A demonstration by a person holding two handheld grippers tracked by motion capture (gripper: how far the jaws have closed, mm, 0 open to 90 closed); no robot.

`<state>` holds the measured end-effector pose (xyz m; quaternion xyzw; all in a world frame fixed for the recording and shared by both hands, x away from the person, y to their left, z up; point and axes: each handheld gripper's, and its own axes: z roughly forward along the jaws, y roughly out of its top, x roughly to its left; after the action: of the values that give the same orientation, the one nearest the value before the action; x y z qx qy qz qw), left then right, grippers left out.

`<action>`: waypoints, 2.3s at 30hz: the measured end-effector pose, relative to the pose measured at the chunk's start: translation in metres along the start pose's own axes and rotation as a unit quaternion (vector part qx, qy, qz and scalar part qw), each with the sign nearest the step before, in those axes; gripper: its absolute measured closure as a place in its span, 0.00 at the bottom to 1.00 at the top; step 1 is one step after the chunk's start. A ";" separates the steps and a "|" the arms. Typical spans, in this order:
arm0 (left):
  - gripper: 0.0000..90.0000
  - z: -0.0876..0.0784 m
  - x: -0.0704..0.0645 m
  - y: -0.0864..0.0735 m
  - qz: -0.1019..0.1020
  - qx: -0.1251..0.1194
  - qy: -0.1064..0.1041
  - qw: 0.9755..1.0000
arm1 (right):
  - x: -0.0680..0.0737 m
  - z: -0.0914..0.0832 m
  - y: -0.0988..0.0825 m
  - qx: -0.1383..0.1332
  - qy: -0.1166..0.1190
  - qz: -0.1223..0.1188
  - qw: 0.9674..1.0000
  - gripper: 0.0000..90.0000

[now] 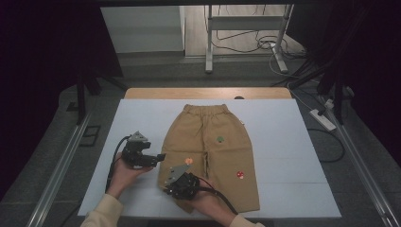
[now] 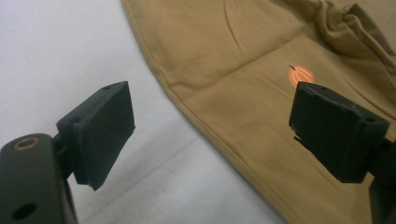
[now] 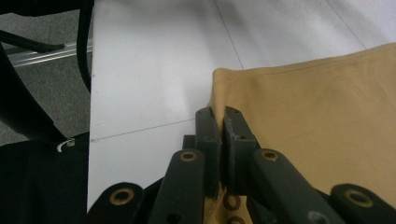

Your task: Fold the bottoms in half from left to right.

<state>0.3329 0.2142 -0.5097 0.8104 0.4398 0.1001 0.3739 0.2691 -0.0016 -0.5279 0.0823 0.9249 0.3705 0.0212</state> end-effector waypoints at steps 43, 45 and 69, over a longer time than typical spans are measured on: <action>0.18 0.051 0.034 0.056 -0.009 0.030 -0.008 0.999 | -0.001 -0.004 0.002 -0.009 0.004 0.000 1.000 0.95; 0.18 0.054 0.036 0.058 -0.008 0.033 -0.009 0.999 | -0.001 -0.003 0.002 -0.009 0.004 -0.001 1.000 0.95; 0.23 0.083 0.047 0.060 -0.015 0.066 -0.002 0.998 | -0.002 -0.005 0.001 -0.007 0.005 0.000 1.000 0.95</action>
<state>0.4401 0.1888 -0.5335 0.8267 0.4572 0.0638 0.3216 0.2705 -0.0046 -0.5233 0.0803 0.9223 0.3777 0.0171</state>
